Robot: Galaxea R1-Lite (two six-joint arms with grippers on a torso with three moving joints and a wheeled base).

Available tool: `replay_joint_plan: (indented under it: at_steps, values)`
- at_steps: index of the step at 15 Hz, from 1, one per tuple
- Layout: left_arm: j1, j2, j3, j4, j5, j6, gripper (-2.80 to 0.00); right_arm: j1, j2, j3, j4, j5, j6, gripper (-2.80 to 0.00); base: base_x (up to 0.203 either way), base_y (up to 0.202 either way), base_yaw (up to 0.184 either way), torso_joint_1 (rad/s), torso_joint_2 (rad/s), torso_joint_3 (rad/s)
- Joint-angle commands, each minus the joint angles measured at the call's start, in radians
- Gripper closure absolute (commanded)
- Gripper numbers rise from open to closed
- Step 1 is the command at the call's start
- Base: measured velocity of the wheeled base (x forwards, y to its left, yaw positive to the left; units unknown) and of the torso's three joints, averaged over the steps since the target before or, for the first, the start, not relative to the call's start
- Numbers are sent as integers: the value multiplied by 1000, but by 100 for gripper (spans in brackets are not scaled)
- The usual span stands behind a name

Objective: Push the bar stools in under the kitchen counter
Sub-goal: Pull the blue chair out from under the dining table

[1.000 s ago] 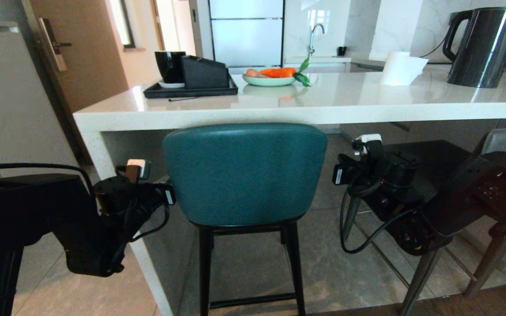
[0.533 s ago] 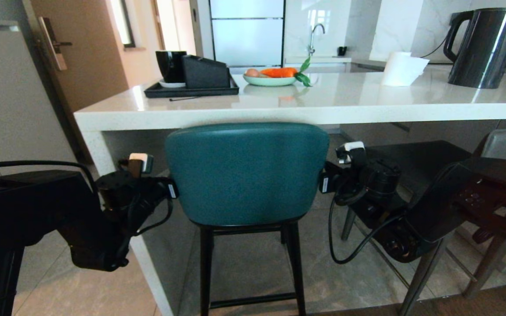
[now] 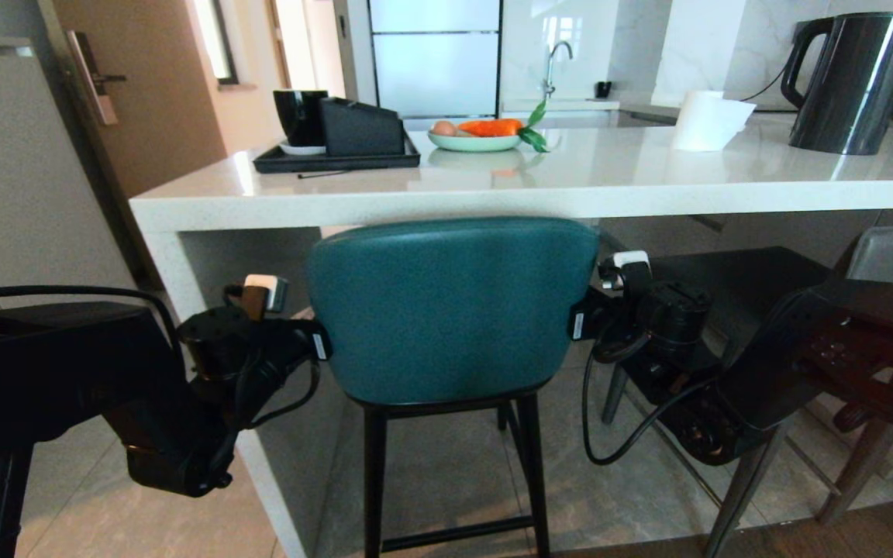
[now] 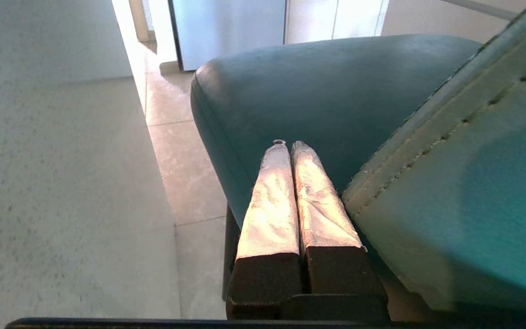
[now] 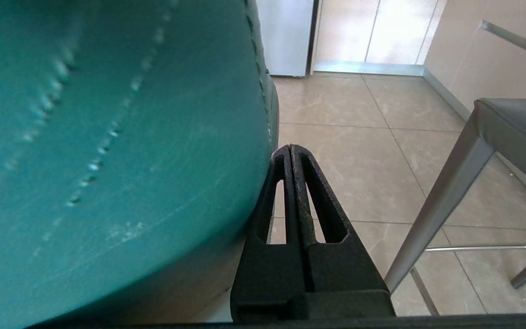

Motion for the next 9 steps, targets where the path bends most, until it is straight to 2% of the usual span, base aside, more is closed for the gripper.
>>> replay_joint_plan:
  at_steps: [1, 6, 9]
  values:
    - [-4, -14, 35, -8, -5, 1, 0, 11, -12, 17, -8, 8, -1, 0, 0, 0, 0, 0, 0, 0]
    - [-12, -64, 111, -8, -5, 2, 0, 55, -78, 94, -14, -3, -1, 0, 0, 0, 0, 0, 0, 0]
    - [-29, -111, 179, -8, 21, 2, 0, 87, -120, 139, -30, -33, -1, 0, 0, 0, 0, 0, 0, 0]
